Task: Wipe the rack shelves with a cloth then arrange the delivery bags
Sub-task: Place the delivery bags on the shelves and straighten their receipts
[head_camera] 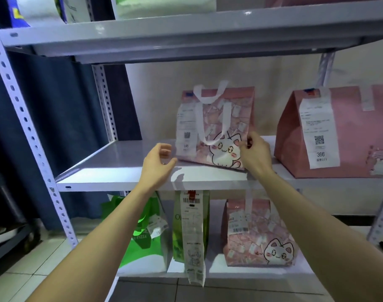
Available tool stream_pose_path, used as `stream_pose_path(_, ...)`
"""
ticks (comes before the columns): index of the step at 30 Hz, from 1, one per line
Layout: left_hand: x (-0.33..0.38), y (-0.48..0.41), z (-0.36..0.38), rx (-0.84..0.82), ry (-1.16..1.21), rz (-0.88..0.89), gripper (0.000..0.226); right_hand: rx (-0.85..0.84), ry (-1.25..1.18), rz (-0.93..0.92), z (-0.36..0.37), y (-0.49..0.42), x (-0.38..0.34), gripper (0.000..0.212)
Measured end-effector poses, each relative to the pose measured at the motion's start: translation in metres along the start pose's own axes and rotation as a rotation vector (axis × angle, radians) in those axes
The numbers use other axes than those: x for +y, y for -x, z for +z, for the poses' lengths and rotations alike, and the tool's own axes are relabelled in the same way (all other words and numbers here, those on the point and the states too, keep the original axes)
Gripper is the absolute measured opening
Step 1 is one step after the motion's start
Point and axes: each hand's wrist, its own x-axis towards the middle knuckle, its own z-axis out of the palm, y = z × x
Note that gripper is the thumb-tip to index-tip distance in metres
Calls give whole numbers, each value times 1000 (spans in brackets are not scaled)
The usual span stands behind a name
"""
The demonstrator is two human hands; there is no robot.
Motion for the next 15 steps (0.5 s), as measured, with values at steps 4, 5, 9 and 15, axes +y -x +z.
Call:
stream_pose_path(4, -1, -7, 4, -74, 44, -119, 59, -104, -31, -11, 1, 7, 2, 5)
stream_pose_path(5, -3, -6, 6, -85, 31, -133, 55, -134, -46, -8, 2, 10, 2, 4)
stream_pose_path(9, -11, -1, 9, -60, 22, -116, 47, -194, -67, 7, 3, 15, 0, 27)
stream_pose_path(15, -13, -3, 4, -93, 34, -141, 69, -291, -75, 55, -2, 20, -6, 54)
